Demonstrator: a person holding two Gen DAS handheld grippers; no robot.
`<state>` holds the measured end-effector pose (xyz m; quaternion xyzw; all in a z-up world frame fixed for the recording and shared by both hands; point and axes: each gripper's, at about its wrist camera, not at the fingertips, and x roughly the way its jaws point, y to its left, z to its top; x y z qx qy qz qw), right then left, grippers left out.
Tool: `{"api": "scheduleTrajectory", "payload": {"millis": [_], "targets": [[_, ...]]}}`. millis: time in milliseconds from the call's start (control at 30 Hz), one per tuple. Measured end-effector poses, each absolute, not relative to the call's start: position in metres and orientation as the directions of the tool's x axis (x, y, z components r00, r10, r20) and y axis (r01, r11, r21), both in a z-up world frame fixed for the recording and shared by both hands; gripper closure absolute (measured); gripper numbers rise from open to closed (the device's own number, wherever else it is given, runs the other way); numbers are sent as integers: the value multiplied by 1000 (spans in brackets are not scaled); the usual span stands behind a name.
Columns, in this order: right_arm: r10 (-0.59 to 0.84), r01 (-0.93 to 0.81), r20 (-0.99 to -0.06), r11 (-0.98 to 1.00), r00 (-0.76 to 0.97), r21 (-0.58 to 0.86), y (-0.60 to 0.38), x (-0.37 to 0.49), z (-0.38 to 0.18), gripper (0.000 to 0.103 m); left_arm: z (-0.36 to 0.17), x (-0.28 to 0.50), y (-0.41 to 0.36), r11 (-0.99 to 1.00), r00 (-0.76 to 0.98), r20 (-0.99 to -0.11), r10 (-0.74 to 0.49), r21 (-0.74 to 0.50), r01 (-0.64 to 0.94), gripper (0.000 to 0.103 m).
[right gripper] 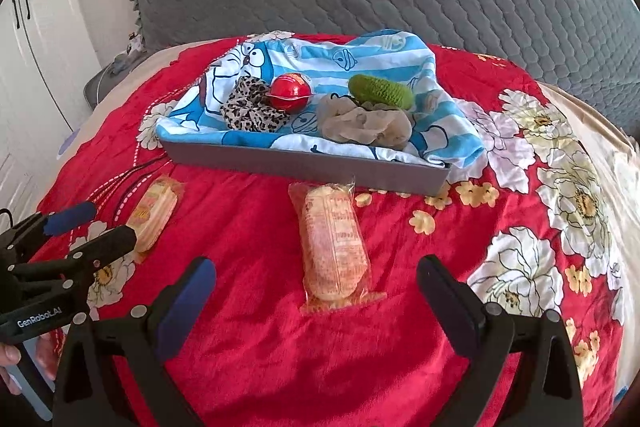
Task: Organize objects
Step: 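Lower the left tool over the yellow bar while the right tool lowers over the pink bar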
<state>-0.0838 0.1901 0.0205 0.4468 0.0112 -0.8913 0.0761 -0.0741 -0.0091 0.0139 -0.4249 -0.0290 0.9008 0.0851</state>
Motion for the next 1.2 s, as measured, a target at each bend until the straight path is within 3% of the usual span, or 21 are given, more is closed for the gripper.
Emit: {"api": "scheduleTrajectory", "payload": {"millis": [1200], "targets": [[-115, 168, -837, -985, -535, 28, 185, -119, -23, 2, -23, -111, -17, -985, -571, -802, 175, -145, -98, 22]]}}
